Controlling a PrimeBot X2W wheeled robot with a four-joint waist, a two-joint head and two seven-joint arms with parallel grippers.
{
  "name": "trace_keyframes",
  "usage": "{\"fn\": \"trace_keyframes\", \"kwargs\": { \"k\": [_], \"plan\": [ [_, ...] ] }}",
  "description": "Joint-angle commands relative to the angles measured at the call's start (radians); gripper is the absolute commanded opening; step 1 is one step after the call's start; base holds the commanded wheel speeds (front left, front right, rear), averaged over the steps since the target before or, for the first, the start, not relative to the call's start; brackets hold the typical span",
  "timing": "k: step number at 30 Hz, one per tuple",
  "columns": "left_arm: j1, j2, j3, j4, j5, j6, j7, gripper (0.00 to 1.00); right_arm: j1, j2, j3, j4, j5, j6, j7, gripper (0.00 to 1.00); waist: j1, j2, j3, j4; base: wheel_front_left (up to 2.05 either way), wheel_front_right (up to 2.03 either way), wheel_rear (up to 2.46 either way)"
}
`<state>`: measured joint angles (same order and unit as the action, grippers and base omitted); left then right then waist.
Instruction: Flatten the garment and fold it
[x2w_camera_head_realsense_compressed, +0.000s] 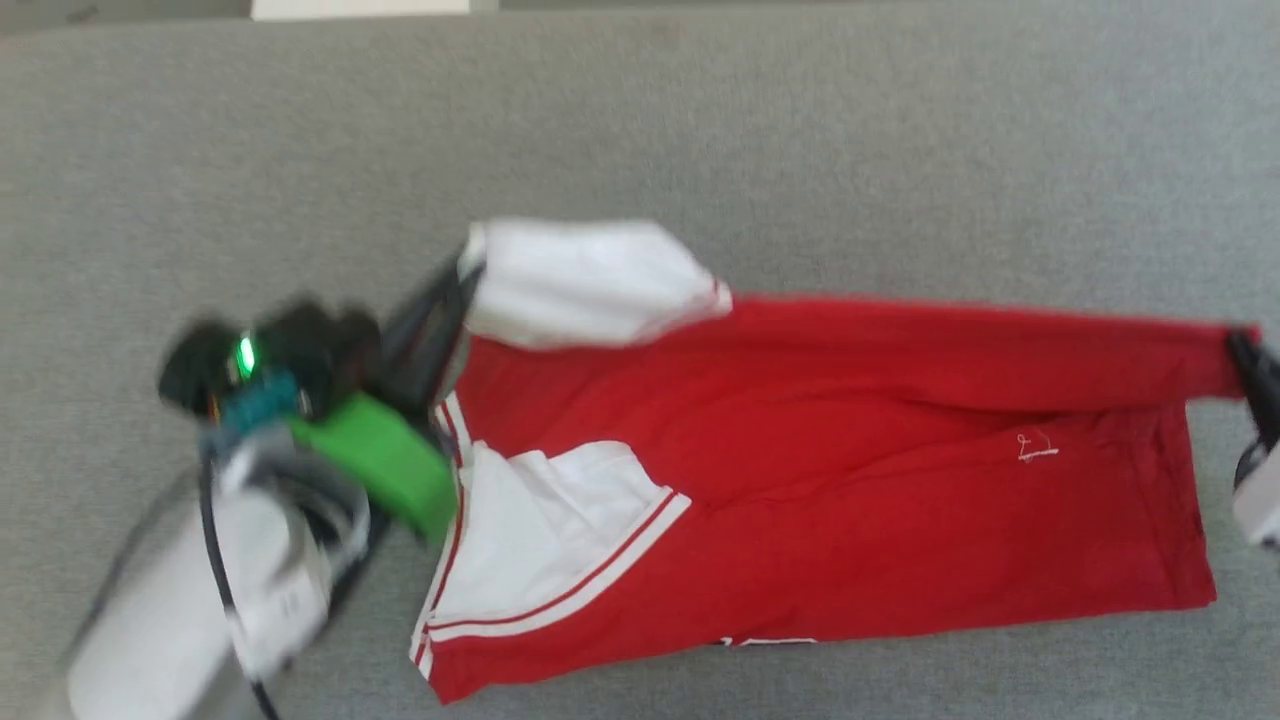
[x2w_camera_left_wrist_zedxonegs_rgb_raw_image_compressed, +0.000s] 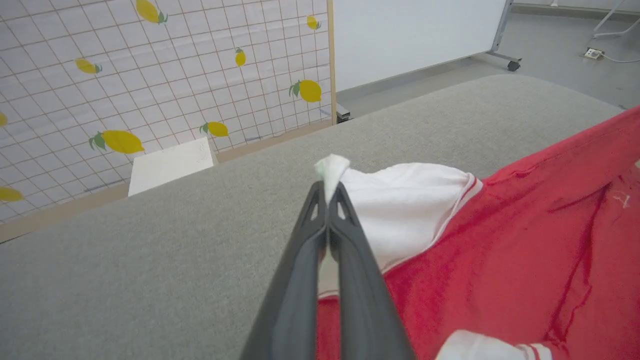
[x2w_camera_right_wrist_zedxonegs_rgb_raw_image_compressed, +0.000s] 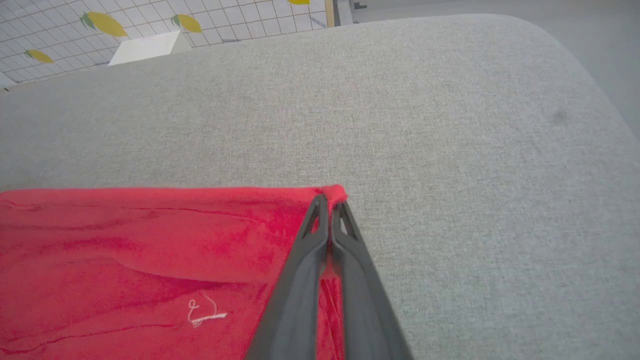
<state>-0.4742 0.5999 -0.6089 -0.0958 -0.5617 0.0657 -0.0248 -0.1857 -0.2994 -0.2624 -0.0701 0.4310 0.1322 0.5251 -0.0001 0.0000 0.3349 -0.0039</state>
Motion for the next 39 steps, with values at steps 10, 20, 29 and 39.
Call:
{"fn": "trace_keyframes", "kwargs": {
  "k": [10, 20, 29, 39],
  "plan": [
    [0.247, 0.003, -0.073, 0.036, -0.060, 0.024, -0.007, 0.00, 0.132, 0.055, 0.023, 0.051, 0.001, -0.002, -0.067, 0.00, 0.0001, 0.0000, -0.070, 0.021, 0.00, 0.00, 0.00],
    [0.278, -0.063, -0.015, 0.092, -0.125, 0.072, -0.090, 1.00, 0.145, 0.062, 0.018, 0.057, 0.022, -0.002, -0.036, 1.00, 0.0001, 0.0000, -0.128, 0.021, 0.00, 0.00, 0.00],
    [0.375, -0.047, 0.175, -0.088, -0.004, 0.294, -0.232, 1.00, 0.189, 0.115, -0.141, -0.035, -0.026, -0.002, 0.059, 1.00, 0.0001, 0.0000, -0.107, 0.033, 0.00, 0.00, 0.00],
    [0.456, -0.136, 0.238, -0.191, 0.189, 0.356, -0.237, 1.00, 0.191, 0.168, -0.161, 0.051, -0.098, -0.002, 0.106, 1.00, 0.0001, 0.0000, -0.029, 0.099, 0.00, 0.00, 0.00]
  ]
}}
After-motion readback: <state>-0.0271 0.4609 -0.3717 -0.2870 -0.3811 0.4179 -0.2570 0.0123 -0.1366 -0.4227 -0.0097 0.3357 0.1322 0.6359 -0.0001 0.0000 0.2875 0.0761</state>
